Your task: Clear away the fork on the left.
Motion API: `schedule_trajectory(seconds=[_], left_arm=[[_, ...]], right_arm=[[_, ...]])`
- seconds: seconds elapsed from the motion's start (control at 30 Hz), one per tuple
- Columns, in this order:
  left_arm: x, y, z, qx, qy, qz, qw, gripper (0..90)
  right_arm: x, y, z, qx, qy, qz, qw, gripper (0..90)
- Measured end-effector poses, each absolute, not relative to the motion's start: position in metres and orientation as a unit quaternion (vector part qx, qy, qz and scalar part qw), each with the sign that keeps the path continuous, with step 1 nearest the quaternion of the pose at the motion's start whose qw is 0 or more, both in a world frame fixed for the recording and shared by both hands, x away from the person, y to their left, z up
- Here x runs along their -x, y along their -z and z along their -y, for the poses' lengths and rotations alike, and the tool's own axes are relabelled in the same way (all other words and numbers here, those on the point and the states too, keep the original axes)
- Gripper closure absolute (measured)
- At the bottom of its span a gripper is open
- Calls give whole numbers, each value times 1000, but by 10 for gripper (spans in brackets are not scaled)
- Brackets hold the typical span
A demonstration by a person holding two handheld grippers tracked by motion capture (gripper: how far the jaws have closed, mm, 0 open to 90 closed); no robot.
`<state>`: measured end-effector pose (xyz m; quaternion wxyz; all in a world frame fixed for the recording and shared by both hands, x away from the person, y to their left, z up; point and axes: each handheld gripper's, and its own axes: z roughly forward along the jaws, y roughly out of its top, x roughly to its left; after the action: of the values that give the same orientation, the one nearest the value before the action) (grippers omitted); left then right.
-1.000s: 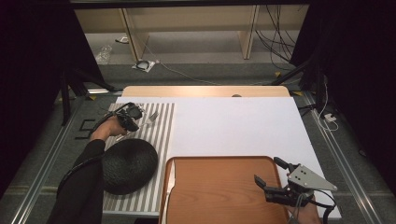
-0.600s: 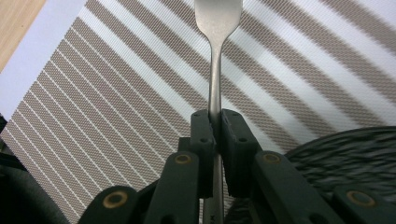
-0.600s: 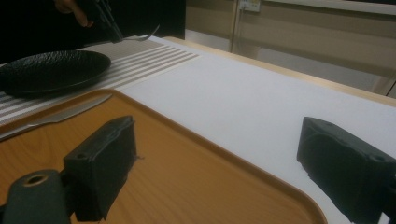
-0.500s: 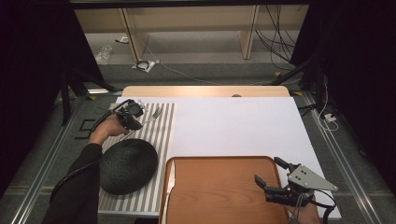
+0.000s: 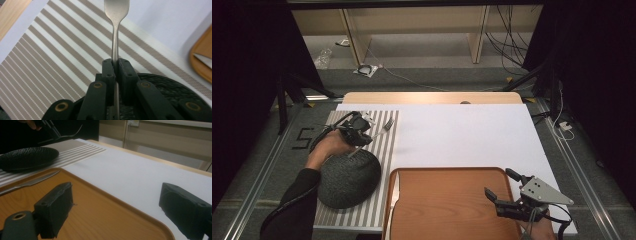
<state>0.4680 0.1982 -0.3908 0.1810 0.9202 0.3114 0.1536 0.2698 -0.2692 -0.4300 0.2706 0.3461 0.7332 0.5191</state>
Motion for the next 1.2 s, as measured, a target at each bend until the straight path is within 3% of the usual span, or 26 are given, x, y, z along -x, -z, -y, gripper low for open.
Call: schedule_trajectory(seconds=[0.63,1.2], left_arm=[[-401,387,-160,-925,-144,-267,230,837],[-374,398,-143,-930,-126,-252,234,838]], right_arm=[[-269,430,268,-344,-522,-731,272,129],[-268,429,268,-342,-521,-733,272,129]])
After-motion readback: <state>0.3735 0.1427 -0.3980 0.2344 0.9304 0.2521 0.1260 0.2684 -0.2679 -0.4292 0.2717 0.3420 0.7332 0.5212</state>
